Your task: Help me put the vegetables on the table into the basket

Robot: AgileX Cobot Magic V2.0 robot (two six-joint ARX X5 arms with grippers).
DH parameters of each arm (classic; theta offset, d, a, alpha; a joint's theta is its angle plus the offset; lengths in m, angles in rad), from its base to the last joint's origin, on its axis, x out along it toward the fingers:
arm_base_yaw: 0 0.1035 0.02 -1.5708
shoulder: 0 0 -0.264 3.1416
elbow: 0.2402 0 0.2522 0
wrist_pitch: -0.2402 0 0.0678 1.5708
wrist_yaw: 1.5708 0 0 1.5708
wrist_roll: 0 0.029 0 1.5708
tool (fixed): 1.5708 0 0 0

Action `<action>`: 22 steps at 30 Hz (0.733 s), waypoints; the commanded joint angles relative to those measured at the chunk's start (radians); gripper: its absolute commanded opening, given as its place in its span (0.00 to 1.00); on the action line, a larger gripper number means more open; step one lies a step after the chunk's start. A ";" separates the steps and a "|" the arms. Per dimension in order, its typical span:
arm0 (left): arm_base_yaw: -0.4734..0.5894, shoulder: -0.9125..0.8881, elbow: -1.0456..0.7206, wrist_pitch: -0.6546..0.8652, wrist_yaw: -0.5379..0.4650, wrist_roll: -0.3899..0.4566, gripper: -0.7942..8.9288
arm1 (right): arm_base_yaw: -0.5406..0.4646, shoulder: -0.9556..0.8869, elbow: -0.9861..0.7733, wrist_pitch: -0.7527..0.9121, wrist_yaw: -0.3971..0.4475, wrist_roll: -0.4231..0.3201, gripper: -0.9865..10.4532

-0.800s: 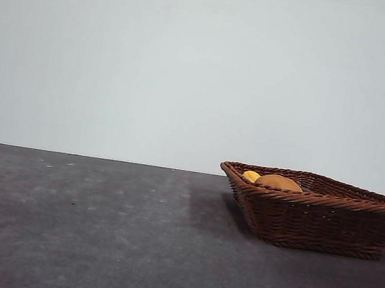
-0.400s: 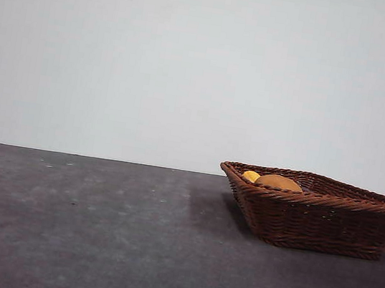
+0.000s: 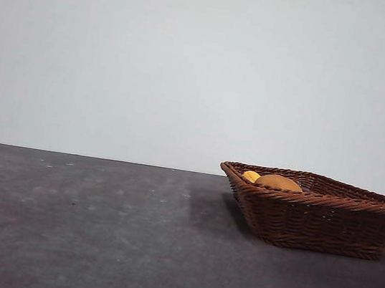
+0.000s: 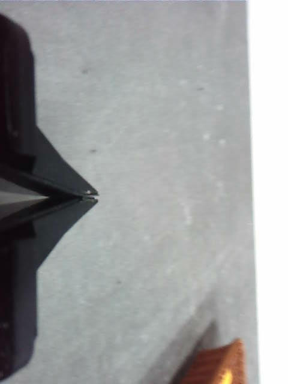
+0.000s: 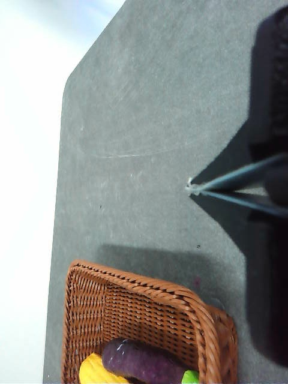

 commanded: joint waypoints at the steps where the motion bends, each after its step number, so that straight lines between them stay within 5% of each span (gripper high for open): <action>1: 0.002 -0.042 -0.011 0.006 -0.002 -0.010 0.08 | -0.001 -0.001 -0.011 0.007 0.004 -0.003 0.09; 22: 0.002 -0.146 -0.011 0.002 -0.002 -0.010 0.08 | -0.001 -0.001 -0.011 0.007 0.004 -0.003 0.09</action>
